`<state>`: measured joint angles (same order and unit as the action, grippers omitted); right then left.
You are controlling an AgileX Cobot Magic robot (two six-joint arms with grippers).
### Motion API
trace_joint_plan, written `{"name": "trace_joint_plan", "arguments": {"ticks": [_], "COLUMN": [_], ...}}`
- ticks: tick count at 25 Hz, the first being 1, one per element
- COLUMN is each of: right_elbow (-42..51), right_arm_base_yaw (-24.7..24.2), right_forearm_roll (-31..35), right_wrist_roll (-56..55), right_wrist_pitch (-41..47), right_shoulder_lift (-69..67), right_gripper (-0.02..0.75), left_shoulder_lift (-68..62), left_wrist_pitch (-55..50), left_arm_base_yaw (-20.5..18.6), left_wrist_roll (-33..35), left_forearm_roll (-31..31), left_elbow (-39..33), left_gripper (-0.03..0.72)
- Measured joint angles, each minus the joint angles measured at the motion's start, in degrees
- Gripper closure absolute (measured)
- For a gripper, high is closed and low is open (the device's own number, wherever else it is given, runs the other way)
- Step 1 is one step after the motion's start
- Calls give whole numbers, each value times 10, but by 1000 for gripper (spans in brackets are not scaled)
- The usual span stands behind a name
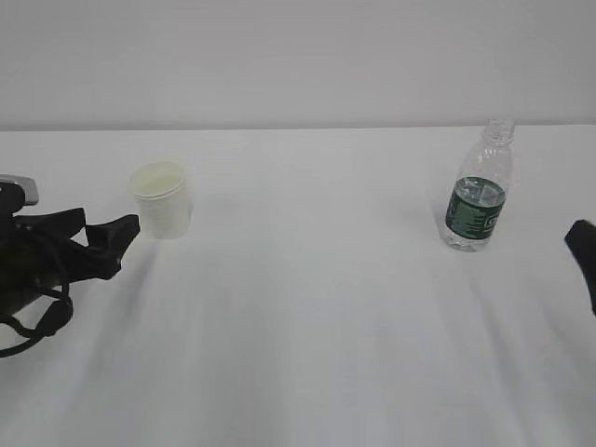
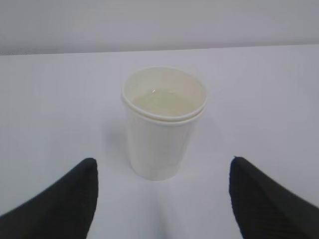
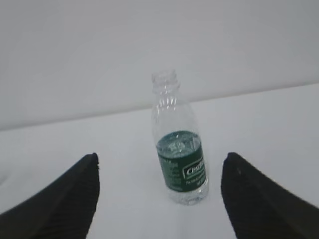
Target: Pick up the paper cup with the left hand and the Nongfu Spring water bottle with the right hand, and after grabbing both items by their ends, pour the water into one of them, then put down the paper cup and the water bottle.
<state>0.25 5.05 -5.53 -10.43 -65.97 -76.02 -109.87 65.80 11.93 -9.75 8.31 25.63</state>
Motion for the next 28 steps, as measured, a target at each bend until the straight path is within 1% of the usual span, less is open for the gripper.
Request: {"name": "trace_joint_plan", "arguments": {"ticks": [5, 10, 14, 16, 19, 23, 26, 28], "right_elbow": [1, -6, -39, -69, -113, -166, -210, -247], "right_arm_base_yaw": [0, 0, 0, 0, 0, 0, 0, 0], "right_forearm_roll": [41, 51, 55, 55, 55, 47, 30, 12], "right_wrist_roll": [-17, -20, -36, -39, -42, -42, -43, -41], "right_wrist_pitch": [0, 0, 2, 17, 65, 128, 196, 268], "right_shoulder_lift": [58, 67, 67, 67, 67, 68, 87, 115], "right_gripper": [166, 166, 166, 166, 166, 166, 166, 166], "left_shoulder_lift": [62, 137, 199, 239, 292, 342, 375, 405], "left_wrist_pitch": [0, -1, -2, -13, -61, -118, -142, -170], "left_arm_base_yaw": [0, 0, 0, 0, 0, 0, 0, 0], "left_wrist_roll": [-5, -8, -8, -8, -8, -9, -9, -9], "left_forearm_roll": [2, 2, 1, -8, -32, -41, -44, -48], "left_elbow": [-40, -55, -58, -57, -57, -60, -60, -60], "left_gripper": [100, 101, 101, 102, 109, 111, 111, 111]}}
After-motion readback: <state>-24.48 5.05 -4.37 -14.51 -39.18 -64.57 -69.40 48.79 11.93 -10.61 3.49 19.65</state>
